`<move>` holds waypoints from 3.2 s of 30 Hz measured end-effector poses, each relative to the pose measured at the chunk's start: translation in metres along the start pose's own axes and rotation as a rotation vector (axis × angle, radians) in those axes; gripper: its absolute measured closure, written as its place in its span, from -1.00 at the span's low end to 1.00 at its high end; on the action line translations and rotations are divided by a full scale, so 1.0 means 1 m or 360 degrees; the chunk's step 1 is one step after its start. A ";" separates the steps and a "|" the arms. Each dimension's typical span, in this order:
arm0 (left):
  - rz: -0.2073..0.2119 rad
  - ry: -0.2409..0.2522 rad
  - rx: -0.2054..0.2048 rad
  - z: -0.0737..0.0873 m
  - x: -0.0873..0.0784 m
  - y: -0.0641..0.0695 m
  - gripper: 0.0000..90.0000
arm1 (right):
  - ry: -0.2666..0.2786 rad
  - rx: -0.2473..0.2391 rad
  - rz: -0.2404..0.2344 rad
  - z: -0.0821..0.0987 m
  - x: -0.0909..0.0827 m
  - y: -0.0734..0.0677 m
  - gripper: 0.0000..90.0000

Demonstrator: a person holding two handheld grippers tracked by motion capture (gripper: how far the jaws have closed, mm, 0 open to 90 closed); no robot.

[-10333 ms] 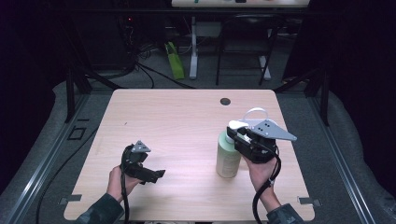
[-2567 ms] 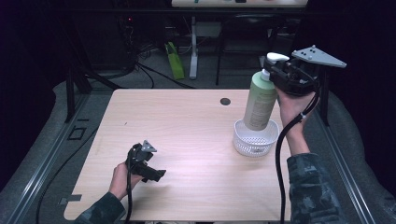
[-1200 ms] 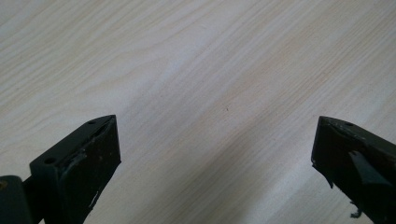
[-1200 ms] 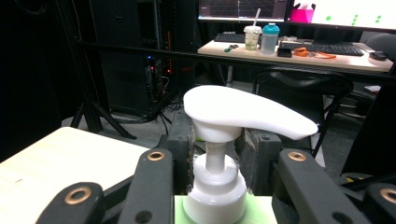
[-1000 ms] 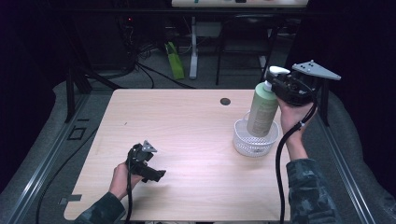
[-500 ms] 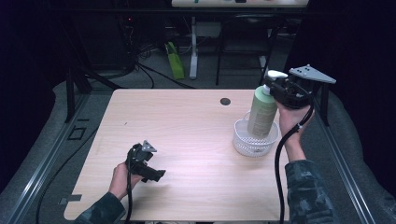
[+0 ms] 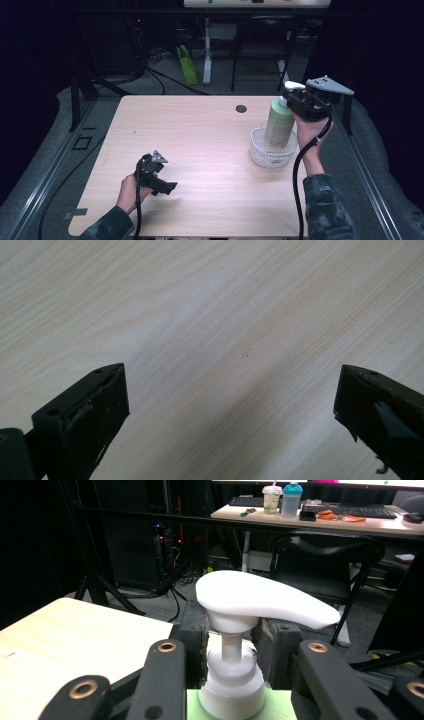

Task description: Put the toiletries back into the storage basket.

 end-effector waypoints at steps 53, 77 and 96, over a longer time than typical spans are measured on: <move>0.0009 0.0011 0.0022 -0.001 -0.001 0.008 -0.97 | -0.0080 0.0099 -0.0095 0.066 0.000 0.010 0.52; 0.0019 0.0026 0.0027 -0.003 -0.003 0.009 -0.97 | -0.0198 0.0092 -0.0158 0.061 -0.001 0.012 0.37; 0.0019 0.0050 0.0012 -0.003 -0.006 0.009 -0.97 | -0.0439 0.0119 -0.0243 0.059 -0.021 0.003 -0.51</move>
Point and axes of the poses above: each handheld gripper's, and its own axes: x roughly forward along the jaws, z roughly out of its underside, y roughly to its right, the point moved 4 cm from there along x, roughly forward along the jaws, and after that the axes turned 4 degrees about -x, right-handed, at the moved point
